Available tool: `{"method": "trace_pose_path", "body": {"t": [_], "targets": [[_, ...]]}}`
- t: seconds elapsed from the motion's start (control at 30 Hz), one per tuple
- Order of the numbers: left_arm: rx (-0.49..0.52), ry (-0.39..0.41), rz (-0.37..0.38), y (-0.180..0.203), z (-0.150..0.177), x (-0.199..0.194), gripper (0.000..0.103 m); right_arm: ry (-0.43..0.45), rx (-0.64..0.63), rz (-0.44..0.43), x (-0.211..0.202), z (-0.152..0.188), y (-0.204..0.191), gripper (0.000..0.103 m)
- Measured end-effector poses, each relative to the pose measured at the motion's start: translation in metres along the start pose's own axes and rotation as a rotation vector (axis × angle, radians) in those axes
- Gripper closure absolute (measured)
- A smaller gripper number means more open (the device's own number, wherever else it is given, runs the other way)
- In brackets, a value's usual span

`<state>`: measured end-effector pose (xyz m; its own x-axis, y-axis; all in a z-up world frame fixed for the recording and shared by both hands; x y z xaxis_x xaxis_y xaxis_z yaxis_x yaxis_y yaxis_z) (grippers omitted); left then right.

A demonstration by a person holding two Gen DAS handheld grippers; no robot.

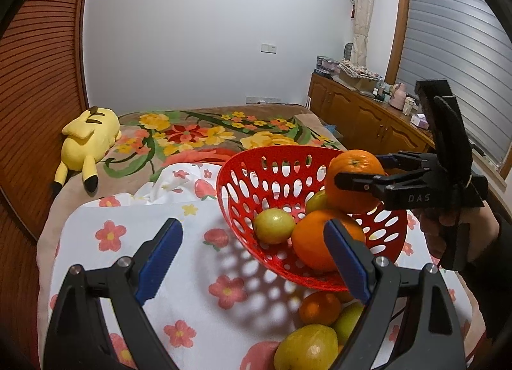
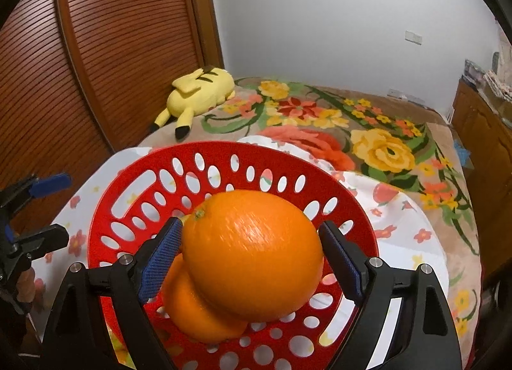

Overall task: Organize fruits
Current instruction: 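Lower the oranges into the basket and open both tools, then withdraw both tools from the basket toward the fruit on the cloth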

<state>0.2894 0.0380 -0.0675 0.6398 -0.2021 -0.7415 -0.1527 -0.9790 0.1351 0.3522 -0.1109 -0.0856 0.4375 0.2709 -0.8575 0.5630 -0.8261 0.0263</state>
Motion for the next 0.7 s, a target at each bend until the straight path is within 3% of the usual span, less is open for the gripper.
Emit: {"method": "trace_pose_path", "body": {"t": [0.3,0.7], "targets": [[0.004,0.011,0.008,0.009,0.010,-0.013,0.013,0.045,0.022,0.024,-0.029,0.015,0.003,0.014],[0.007,0.004,0.023,0.024,0.045,-0.028,0.013,0.118,0.045,0.072,-0.083,0.072,-0.015,0.014]]}}
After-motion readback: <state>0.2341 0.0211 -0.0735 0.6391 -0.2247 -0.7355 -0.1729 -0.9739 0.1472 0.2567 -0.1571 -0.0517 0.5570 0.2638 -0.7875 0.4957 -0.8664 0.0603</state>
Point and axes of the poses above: each gripper's, at about its wrist camera, not at the fingertips, and x roughly the way its jaws point, y to its right, z to its underside, the point moved 7 cm from there along x, roughly the way its jaws point, and after that the axes turned 12 degrees about -y, right-handed, at the moved point
